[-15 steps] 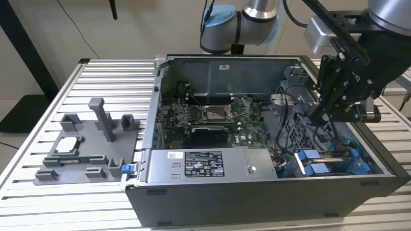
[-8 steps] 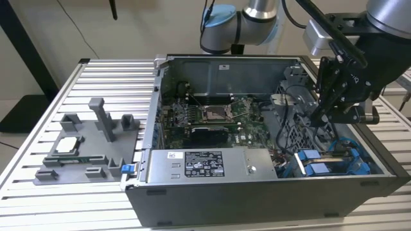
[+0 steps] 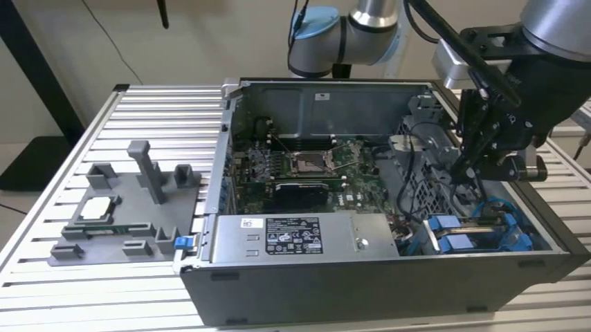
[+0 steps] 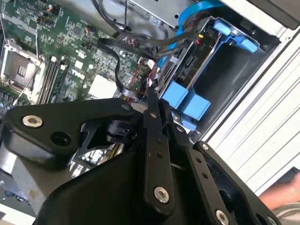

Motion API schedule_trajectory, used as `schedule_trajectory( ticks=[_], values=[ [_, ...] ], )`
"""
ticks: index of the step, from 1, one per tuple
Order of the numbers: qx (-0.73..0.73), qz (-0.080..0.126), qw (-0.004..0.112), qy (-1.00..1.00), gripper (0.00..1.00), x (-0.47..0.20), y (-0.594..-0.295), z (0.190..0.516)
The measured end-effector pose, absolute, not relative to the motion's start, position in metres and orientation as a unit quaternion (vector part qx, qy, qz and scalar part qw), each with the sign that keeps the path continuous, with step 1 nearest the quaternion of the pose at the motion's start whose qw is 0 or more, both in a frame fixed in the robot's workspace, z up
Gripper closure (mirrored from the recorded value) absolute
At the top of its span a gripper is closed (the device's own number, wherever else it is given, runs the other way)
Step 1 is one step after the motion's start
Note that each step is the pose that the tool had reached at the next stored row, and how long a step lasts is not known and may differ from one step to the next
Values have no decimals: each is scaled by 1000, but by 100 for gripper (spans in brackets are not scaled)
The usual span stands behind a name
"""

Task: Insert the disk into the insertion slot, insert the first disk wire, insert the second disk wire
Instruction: 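Insert the second disk wire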

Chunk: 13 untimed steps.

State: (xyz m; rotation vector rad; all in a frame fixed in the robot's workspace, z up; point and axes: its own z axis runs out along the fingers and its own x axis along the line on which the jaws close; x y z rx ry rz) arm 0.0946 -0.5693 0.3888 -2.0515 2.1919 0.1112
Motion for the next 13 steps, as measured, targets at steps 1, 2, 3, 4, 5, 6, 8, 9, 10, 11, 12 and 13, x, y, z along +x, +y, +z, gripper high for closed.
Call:
schedule_trajectory(
  ticks=[1,2,3,4,5,6,8,9,10,11,12,13],
  values=[
    [-681,34,71,728,100,94,-569,388],
    [-682,31,74,727,100,94,-570,388],
    [-682,28,76,727,100,94,-570,387],
    [-682,24,78,727,100,94,-570,387],
    [-682,21,80,727,100,93,-571,386],
    [-682,19,82,726,100,93,-571,386],
    [-682,13,85,726,100,93,-571,385],
    [-683,11,87,726,100,93,-572,384],
    [-683,9,88,725,100,93,-572,384],
    [-683,7,88,725,100,93,-572,383],
    [-683,5,89,725,100,93,-572,382],
    [-683,3,90,725,100,93,-572,381]
  ],
)
